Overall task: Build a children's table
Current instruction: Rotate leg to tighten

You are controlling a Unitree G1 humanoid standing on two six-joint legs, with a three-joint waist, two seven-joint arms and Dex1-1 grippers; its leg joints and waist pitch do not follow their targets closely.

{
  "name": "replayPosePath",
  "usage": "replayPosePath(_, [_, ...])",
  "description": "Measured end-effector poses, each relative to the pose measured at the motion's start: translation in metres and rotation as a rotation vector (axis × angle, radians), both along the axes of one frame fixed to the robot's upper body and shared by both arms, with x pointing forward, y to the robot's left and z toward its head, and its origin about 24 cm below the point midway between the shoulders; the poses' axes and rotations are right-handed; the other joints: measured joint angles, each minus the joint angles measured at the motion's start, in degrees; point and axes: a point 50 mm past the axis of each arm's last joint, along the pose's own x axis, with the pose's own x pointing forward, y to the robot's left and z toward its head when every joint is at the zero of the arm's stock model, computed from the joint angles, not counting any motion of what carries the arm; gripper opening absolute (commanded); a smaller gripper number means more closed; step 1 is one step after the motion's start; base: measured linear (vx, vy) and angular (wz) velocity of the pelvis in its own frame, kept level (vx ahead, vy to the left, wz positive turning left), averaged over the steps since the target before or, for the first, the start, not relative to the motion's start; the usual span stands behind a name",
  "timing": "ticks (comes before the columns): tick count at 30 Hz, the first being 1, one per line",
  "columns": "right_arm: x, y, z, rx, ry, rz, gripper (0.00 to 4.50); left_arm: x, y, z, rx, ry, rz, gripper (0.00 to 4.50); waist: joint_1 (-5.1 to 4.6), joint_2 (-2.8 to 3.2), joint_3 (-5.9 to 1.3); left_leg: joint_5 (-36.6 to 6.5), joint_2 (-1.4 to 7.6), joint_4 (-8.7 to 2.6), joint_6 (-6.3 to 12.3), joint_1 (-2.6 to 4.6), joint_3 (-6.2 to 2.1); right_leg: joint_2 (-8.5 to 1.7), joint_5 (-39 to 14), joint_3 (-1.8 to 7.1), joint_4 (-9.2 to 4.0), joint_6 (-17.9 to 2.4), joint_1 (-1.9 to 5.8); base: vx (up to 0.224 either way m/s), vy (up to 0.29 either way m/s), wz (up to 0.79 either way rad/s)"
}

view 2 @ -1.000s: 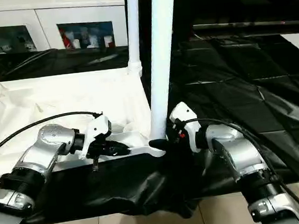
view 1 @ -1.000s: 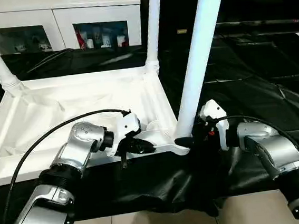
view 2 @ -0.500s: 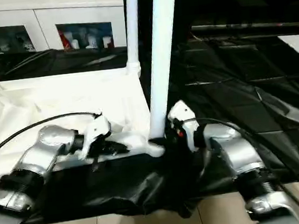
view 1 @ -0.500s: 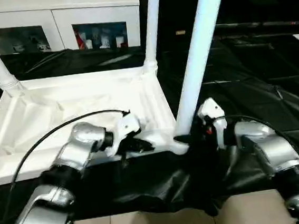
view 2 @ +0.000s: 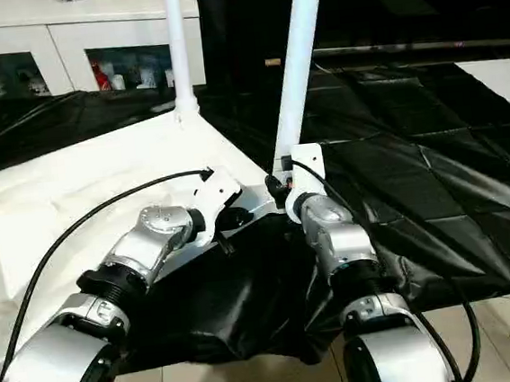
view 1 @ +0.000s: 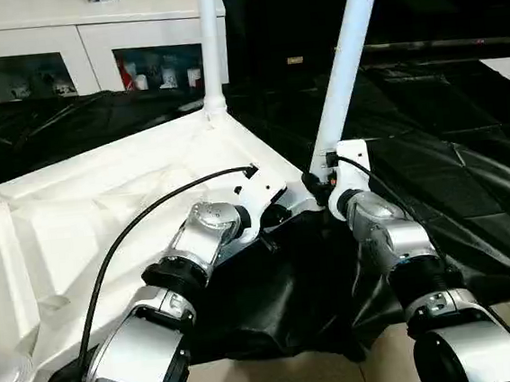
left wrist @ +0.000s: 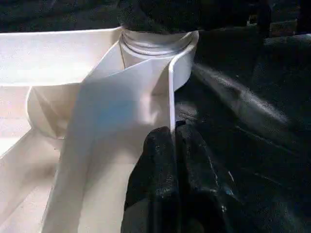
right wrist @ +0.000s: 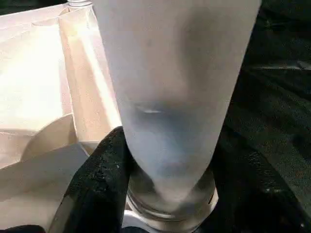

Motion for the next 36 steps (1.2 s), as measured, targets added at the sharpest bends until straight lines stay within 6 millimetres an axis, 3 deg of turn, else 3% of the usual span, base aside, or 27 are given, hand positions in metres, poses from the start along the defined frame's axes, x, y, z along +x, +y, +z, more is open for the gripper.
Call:
replayPosePath(2, [0.0,0.0,0.0,0.004,-0.007,0.007,2.62,0.0,0.001,0.0,-0.001,0.002,0.0,0.0,-0.04,0.0,-0.01,0.0,0.0,-0.01,0.0,0.0,0.0,0.0,0.0,0.0,-0.01,0.0,-0.01,0.0,0.0,0.0])
replayPosePath(7, [-0.001,-0.001,0.002,0.048,-0.023,0.105,3.09,0.001,0.014,0.003,-0.001,-0.001,-0.043,0.0,-0.24,-0.06,0.0,0.0,0.0,-0.1,0.0,-0.06,0.0,0.01,0.0,-0.01,-0.01,0.0,-0.18,0.0,0.0,0.0])
replayPosePath(18, [-0.031,-0.032,0.008,-0.063,-0.017,0.617,3.09,-0.016,0.063,0.009,-0.045,0.059,-0.27,0.0,0.74,0.25,0.19,-0.1,0.04,-0.14,0.08,-0.31,0.03,0.04,-0.2,-0.09,-0.2,-0.1,-0.3,0.0,0.0,0.0])
replayPosePath(24, [-0.046,-0.028,0.008,-0.052,0.005,0.825,3.09,-0.029,0.082,0.012,-0.035,0.113,-0.399,0.0,1.8,0.98,0.63,-0.1,0.09,-0.1,0.05,-0.3,0.01,0.04,-0.2,-0.16,-0.05,-0.2,-0.33,0.0,0.0,0.0])
replayPosePath(29, [-0.059,-0.025,0.007,-0.039,-0.009,0.928,2.85,-0.037,0.088,0.013,-0.046,0.168,-0.468,0.0,2.35,1.38,0.83,-0.1,0.07,0.01,0.05,-0.35,0.02,0.01,-0.2,-0.14,-0.05,-0.2,-0.3,0.0,0.0,0.0])
replayPosePath(36, [-0.063,-0.028,0.009,-0.043,-0.001,0.957,2.63,-0.039,0.086,0.014,-0.043,0.169,-0.492,0.0,3.18,1.36,0.82,-0.1,0.08,0.05,0.05,-0.36,0.0,0.01,-0.2,-0.14,-0.01,-0.2,-0.3,0.0,0.0,0.0])
